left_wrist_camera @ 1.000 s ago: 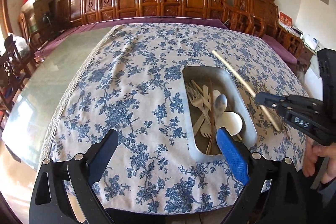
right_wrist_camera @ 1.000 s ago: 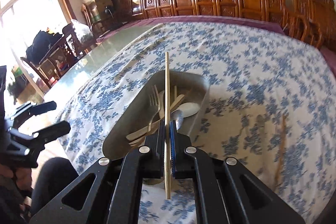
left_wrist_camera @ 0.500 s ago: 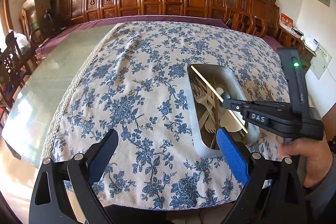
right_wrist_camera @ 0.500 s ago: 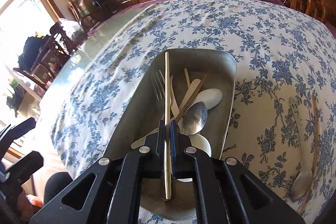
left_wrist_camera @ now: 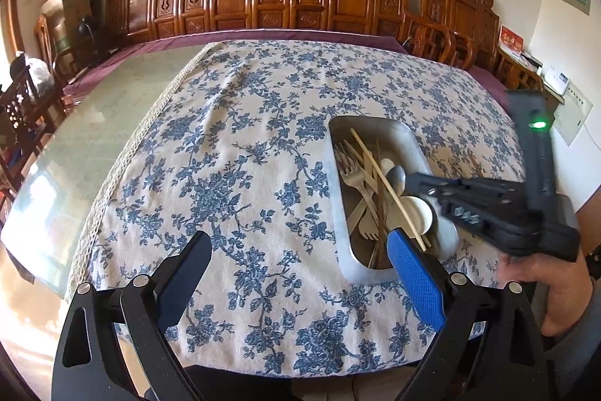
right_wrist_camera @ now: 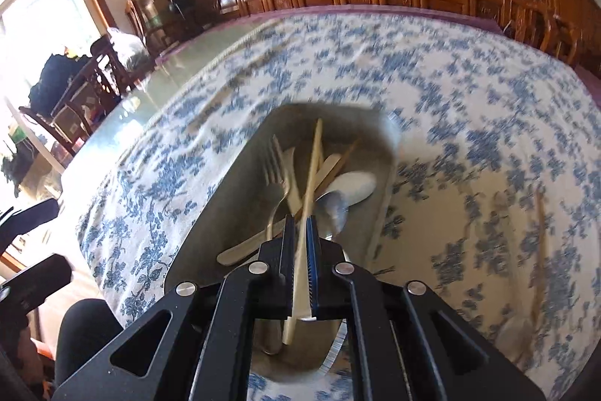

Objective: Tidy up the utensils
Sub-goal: 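Lower the wooden chopstick into the tray and open the right gripper, then grasp another wooden chopstick with the right gripper while the left reaches toward the metal spoon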

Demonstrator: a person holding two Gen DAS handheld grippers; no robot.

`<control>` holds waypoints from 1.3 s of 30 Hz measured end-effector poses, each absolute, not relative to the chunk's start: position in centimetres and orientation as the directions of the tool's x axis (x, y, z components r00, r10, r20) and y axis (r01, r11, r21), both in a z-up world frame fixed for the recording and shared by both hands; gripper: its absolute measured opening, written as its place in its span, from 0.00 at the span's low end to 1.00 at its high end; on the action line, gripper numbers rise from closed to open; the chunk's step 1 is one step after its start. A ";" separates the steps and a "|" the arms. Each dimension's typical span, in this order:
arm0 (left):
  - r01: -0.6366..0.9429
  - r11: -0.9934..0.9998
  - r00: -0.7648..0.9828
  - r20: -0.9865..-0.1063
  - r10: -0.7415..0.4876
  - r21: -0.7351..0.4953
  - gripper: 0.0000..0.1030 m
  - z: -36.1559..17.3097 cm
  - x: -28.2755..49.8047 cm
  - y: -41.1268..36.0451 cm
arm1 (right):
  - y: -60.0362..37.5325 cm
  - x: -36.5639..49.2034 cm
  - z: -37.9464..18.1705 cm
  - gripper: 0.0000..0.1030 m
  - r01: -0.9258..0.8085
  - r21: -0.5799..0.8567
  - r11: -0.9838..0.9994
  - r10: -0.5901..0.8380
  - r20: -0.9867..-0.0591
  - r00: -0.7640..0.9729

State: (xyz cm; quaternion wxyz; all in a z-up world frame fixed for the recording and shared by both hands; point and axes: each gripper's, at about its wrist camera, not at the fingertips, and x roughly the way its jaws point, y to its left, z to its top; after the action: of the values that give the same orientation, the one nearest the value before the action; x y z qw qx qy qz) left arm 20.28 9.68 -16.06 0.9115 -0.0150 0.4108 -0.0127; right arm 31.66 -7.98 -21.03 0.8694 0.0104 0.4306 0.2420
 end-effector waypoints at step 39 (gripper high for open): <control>0.278 0.961 0.604 -0.778 -0.174 0.001 0.88 -18.8 23.3 -9.1 | -31.6 28.9 -25.8 0.06 -0.228 0.032 0.973 0.141 -0.867 0.479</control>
State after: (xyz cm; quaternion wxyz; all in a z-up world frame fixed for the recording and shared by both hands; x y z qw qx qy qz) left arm 23.25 -9.05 -18.83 0.8934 0.0611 0.4268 -0.1264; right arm 28.90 -31.57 -25.83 0.8588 -0.0437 0.4990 0.1073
